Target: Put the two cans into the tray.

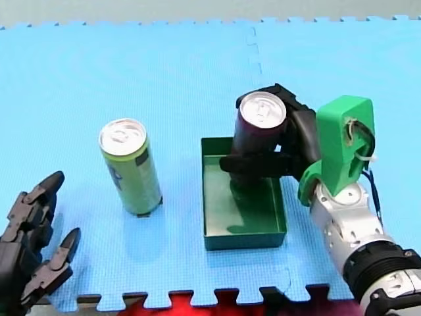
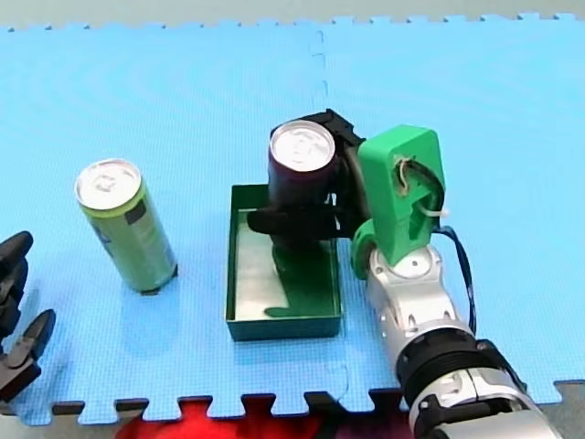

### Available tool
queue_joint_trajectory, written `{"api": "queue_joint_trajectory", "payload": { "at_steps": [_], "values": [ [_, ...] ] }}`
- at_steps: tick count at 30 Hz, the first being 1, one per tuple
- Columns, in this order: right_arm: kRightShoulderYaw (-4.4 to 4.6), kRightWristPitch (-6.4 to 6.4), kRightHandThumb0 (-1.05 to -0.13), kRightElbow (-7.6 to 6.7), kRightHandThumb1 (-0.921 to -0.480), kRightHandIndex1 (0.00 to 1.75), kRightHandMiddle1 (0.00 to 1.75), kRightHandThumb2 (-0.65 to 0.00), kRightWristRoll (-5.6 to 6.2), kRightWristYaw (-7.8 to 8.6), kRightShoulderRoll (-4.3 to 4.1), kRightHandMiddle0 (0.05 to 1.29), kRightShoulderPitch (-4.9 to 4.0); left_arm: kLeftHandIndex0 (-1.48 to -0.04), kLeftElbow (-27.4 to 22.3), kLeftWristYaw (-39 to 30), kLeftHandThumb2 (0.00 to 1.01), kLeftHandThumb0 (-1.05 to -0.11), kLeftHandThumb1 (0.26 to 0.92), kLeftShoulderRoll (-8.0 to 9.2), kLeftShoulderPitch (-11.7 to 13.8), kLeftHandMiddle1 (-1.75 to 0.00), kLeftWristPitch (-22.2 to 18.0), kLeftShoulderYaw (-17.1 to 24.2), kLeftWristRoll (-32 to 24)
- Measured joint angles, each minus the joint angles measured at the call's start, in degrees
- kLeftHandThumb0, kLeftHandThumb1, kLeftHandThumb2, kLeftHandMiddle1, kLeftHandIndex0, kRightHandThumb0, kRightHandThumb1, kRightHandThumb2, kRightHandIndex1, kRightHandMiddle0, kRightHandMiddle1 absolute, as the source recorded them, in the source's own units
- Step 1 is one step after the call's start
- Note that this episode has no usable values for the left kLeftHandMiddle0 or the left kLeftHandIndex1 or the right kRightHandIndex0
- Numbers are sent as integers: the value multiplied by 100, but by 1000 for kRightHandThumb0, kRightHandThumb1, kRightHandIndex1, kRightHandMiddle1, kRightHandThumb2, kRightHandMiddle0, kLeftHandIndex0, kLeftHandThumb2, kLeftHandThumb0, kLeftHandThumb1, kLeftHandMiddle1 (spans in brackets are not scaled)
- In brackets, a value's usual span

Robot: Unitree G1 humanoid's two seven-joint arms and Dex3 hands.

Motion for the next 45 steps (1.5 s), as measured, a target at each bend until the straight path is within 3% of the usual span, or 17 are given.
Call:
{"api": "queue_joint_trajectory", "payload": {
  "at_steps": [14,29,45],
  "values": [
    [-56,-146,-186,305,-802,1746,1746,-2,-80,-2,-28,597,-14,-83,-90,33,551,-1048,921,32,40,0,48,-12,24],
    [-139,-250,-199,344,-804,1746,1746,-2,-63,47,-13,612,-15,-84,-506,72,551,-1048,921,66,178,-1,288,-72,29],
    [-216,-382,-207,483,-807,1746,1746,-3,-64,111,16,613,16,-82,-768,134,555,-1048,921,107,253,0,496,-121,61]
  ]
}}
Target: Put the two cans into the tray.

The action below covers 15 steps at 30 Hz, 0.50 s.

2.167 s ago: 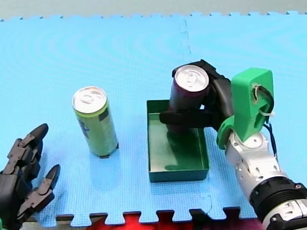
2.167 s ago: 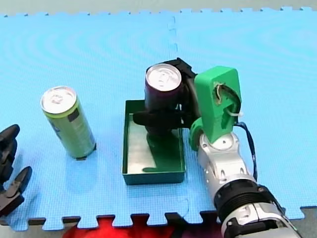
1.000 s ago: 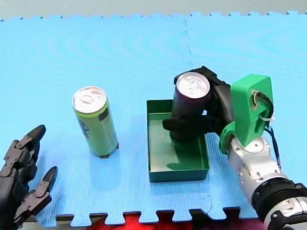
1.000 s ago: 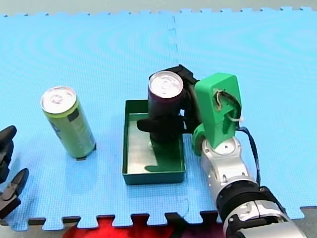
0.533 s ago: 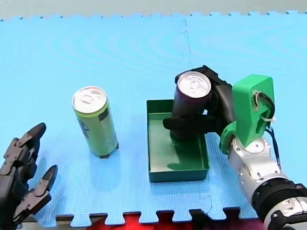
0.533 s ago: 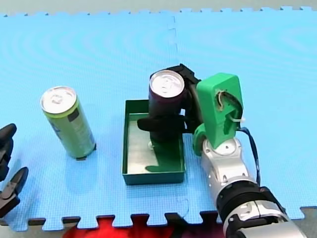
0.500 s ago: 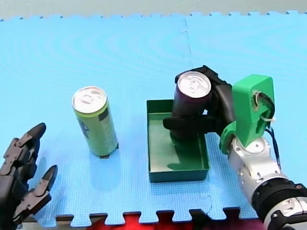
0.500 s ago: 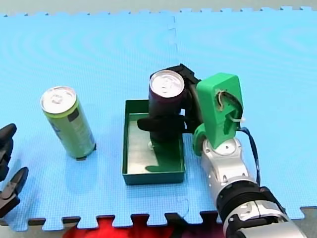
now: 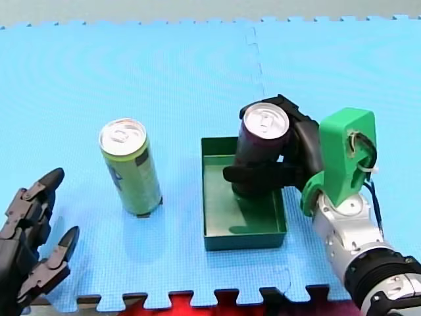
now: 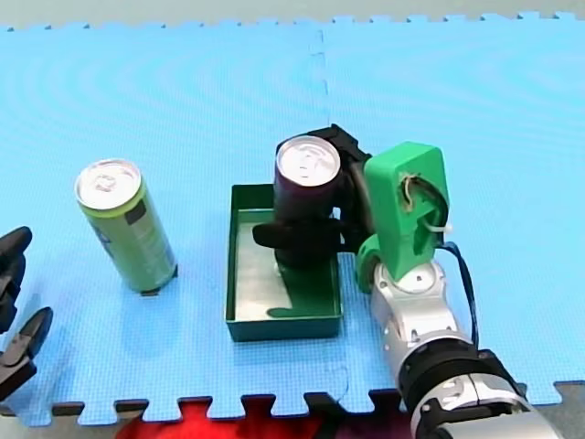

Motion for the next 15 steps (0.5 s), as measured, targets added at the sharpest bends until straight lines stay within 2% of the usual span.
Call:
{"api": "queue_joint_trajectory", "payload": {
  "at_steps": [9,15],
  "values": [
    [-17,-67,-209,35,-808,1746,1746,-2,-5,-6,33,614,27,-85,-246,22,555,-1048,921,13,102,0,115,-16,3],
    [-15,-83,-211,40,-809,1746,1746,-2,-9,0,26,613,34,-86,-350,39,554,-1048,921,12,153,0,172,-27,3]
  ]
}}
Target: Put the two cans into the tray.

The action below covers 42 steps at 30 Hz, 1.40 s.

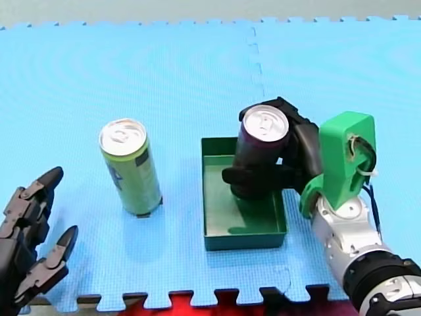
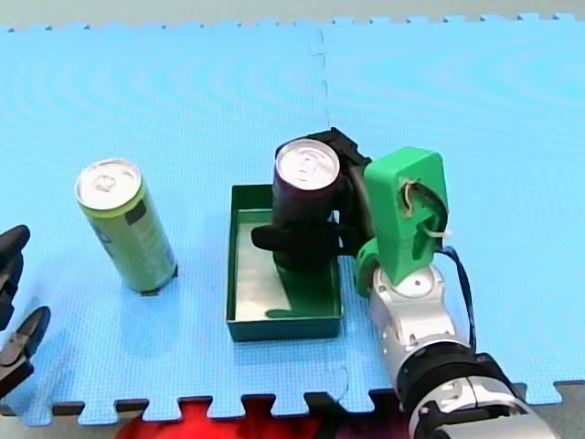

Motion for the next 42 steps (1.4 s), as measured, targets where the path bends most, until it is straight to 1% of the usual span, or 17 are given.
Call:
{"api": "queue_joint_trajectory", "payload": {
  "at_steps": [5,11,25,26,27,28,29,30,31,32,33,34,35,38,40,42],
  "values": [
    [19,-1,-212,0,-809,1746,1746,-2,-33,-42,-14,612,0,-87,-91,22,553,-1048,921,-5,48,-1,32,-16,1],
    [65,-22,-215,0,-810,1746,1746,-2,-108,-117,-37,612,0,-89,-191,72,552,-1048,921,-30,102,-2,52,-37,22],
    [128,-34,-214,-2,-813,1746,1746,-3,-186,-215,-66,606,0,-92,-393,151,557,-1048,921,-40,201,-4,137,-77,89],
    [131,-34,-273,0,-799,1746,1712,-3,-196,-228,-70,532,-1,-92,-394,155,557,-1048,921,-42,204,-4,137,-78,91],
    [134,-34,-366,2,-771,1746,1618,-3,-205,-248,-70,480,-1,-92,-394,159,558,-1048,921,-44,205,-4,137,-79,92],
    [139,-34,-436,6,-744,1746,1494,-2,-220,-295,-67,476,-4,-93,-394,164,558,-1048,921,-49,207,-4,136,-81,96],
    [147,-35,-708,9,-723,1435,958,-2,-237,-340,-67,461,-5,-93,-394,167,559,-1048,921,-52,208,-4,136,-82,98],
    [185,-32,-854,13,-726,1096,584,-3,-298,-445,-66,465,-7,-93,-394,171,559,-1048,921,-55,209,-4,135,-82,100],
    [232,-21,-951,13,-728,692,262,-1,-374,-529,-71,460,-8,-93,-393,173,560,-1048,921,-57,210,-4,135,-82,100],
    [298,4,-977,11,-727,467,137,0,-466,-615,-77,434,-12,-93,-393,174,560,-1048,921,-60,210,-4,134,-82,101],
    [343,34,-990,2,-726,295,70,0,-519,-651,-87,378,-14,-94,-393,175,561,-1048,921,-63,210,-4,133,-82,102],
    [386,70,-973,-15,-713,192,36,0,-564,-676,-100,330,-17,-94,-392,176,561,-1048,921,-65,209,-4,132,-82,103],
    [426,104,-938,-39,-699,135,15,0,-603,-691,-110,279,-19,-95,-391,178,561,-1048,921,-67,209,-5,130,-82,103],
    [476,136,-902,-91,-690,71,2,0,-643,-684,-122,244,-16,-95,-388,183,562,-1048,921,-71,207,-5,123,-82,109],
    [484,135,-890,-113,-689,55,0,-1,-634,-632,-124,238,-9,-95,-386,191,563,-1048,921,-73,207,-5,119,-82,113],
    [478,131,-875,-130,-689,36,0,0,-601,-555,-128,235,-2,-96,-385,193,564,-1048,921,-74,207,-4,115,-82,115]
  ]
}}
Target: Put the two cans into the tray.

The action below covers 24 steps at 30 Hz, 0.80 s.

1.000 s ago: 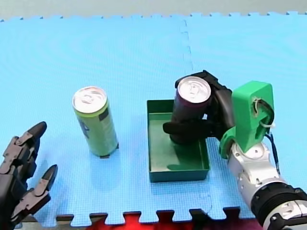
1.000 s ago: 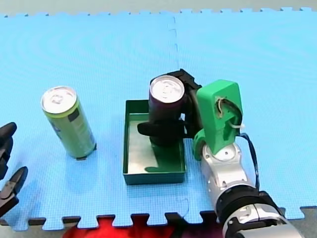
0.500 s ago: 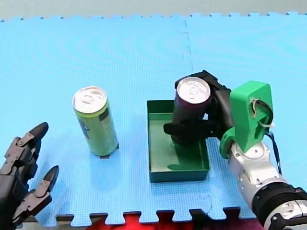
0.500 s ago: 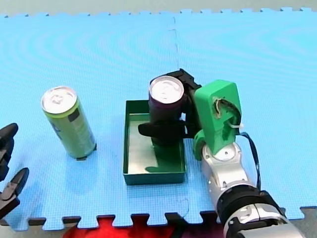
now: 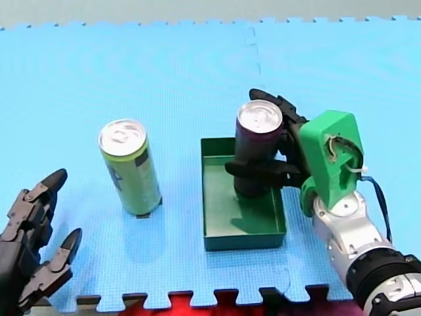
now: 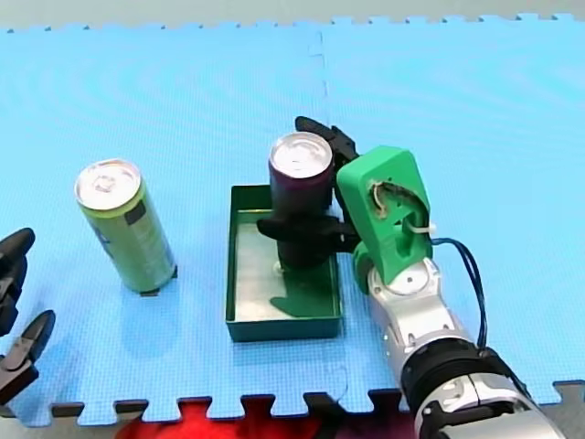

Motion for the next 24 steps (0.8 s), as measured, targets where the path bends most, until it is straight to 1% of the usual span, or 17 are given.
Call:
{"api": "queue_joint_trajectory", "payload": {
  "at_steps": [1,4,9,13,16,17,18,20,21,24],
  "values": [
    [-7,-1,-865,-6,-689,28,0,0,23,47,-3,233,2,-96,0,0,565,-1048,921,0,0,-4,0,0,0],
    [-18,-1,-842,-13,-689,16,0,-1,58,117,-8,232,3,-96,-4,3,567,-1048,921,-1,3,-5,-1,0,0],
    [-21,-1,-818,-13,-696,4,0,-3,82,171,-22,227,3,-97,-13,21,569,-1048,921,-2,10,-5,0,-1,2],
    [-40,-12,-807,-9,-705,0,0,-5,132,277,-31,219,4,-98,-13,21,571,-1048,921,-2,11,-5,0,-1,2],
    [-58,-25,-807,-2,-716,0,0,-7,163,360,-36,211,4,-98,-12,21,571,-1048,921,-2,11,-5,-1,-1,2],
    [-58,-36,-847,2,-743,0,0,-17,162,374,-39,207,5,-98,-12,21,572,-1048,921,-2,10,-5,-1,-1,2],
    [-50,-51,-913,6,-790,0,0,-29,152,376,-43,200,5,-98,-11,21,572,-1048,921,-2,10,-5,-2,-1,2],
    [17,-105,-974,28,-840,0,0,-35,58,355,-70,190,5,-98,-8,21,572,-1048,921,-3,9,-5,-4,-1,2],
    [82,-144,-994,46,-861,0,0,-34,-27,329,-95,184,5,-98,-8,22,572,-1048,921,-3,9,-5,-5,0,2],
    [221,-219,-1014,96,-889,0,0,-30,-195,262,-160,170,-1,-99,-10,24,573,-1048,921,-4,12,-4,-6,0,2]
  ]
}}
